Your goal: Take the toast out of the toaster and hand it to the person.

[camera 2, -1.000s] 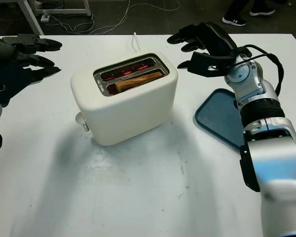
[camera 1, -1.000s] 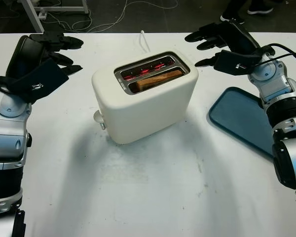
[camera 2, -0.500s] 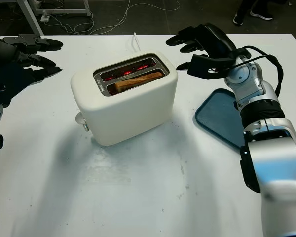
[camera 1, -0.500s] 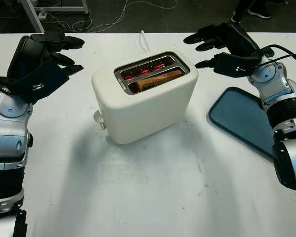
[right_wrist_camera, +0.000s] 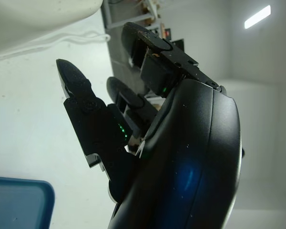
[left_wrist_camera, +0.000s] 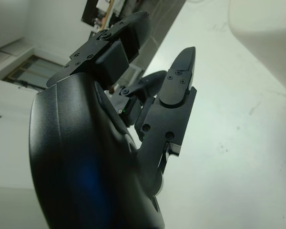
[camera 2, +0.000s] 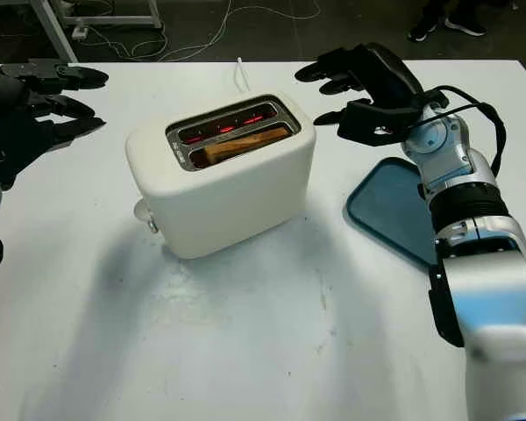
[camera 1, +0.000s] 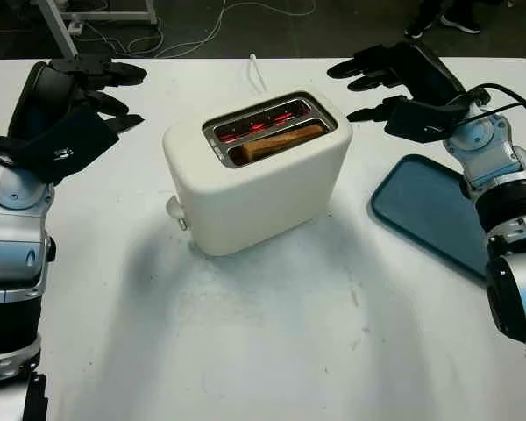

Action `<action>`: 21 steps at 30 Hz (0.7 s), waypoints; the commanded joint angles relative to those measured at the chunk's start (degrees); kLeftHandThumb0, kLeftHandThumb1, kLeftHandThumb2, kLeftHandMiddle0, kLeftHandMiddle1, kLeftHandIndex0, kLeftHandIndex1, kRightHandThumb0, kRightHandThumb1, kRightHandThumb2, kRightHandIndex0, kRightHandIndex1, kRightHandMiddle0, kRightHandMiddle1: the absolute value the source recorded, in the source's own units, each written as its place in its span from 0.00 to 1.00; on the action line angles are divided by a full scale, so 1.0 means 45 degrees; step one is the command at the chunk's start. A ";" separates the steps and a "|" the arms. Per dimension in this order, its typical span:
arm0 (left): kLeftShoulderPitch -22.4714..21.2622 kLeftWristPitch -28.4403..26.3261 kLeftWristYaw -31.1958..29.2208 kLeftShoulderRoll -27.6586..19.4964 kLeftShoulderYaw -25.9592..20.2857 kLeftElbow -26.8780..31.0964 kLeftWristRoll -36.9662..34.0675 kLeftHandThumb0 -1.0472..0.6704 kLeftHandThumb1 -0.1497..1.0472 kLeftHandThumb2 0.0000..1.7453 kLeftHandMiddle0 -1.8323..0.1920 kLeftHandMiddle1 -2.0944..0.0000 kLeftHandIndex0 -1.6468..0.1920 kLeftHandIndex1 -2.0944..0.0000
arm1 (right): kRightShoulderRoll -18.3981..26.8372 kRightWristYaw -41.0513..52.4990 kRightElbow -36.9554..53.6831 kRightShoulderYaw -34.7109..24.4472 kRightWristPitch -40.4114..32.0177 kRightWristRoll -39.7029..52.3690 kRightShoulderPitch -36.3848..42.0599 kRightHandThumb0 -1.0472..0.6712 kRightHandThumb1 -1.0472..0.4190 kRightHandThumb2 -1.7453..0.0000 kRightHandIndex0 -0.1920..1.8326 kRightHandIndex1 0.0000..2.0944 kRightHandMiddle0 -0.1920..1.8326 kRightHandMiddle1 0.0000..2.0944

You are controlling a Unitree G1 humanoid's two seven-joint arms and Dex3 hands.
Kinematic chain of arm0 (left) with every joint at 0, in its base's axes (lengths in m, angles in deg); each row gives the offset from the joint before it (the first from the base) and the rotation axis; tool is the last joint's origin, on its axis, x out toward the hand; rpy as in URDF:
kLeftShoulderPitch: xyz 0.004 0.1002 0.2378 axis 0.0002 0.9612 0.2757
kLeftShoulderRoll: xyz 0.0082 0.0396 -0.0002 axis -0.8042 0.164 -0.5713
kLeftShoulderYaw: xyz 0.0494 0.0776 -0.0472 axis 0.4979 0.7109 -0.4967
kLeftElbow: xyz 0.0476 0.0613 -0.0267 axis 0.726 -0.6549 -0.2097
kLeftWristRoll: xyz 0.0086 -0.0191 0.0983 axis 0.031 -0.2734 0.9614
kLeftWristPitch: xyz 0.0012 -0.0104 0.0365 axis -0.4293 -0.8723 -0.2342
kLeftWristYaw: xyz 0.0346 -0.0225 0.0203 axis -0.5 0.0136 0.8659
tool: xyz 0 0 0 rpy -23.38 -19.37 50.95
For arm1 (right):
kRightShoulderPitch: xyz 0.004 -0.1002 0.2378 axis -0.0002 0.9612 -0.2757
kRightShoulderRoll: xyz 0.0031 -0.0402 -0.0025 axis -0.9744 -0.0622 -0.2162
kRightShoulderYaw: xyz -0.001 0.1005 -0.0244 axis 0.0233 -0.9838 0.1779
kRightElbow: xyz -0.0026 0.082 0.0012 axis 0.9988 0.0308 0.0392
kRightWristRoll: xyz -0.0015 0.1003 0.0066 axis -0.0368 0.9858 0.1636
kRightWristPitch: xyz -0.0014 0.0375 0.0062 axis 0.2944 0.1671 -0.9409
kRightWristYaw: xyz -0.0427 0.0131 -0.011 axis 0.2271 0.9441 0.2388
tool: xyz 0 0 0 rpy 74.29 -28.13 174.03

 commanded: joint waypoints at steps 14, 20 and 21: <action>0.0323 0.1179 0.0316 0.0198 -0.0406 -0.0425 -0.0152 0.53 0.84 0.00 0.55 0.62 0.42 0.92 | 0.0436 -0.0418 0.0801 -0.0070 -0.0077 -0.0050 0.0494 0.48 0.25 1.00 0.63 0.02 0.56 0.01; 0.0235 0.1261 0.0334 0.0057 -0.0429 -0.0626 -0.0081 0.54 0.83 0.00 0.54 0.61 0.40 0.92 | 0.0461 -0.0235 0.0995 -0.0016 -0.0189 -0.0091 0.0435 0.54 0.25 1.00 0.64 0.02 0.57 0.01; 0.0243 0.1201 0.0322 0.0043 -0.0436 -0.0597 -0.0067 0.54 0.83 0.00 0.54 0.62 0.40 0.91 | 0.0471 -0.0263 0.1015 0.0008 -0.0173 -0.0137 0.0433 0.54 0.26 1.00 0.64 0.02 0.57 0.01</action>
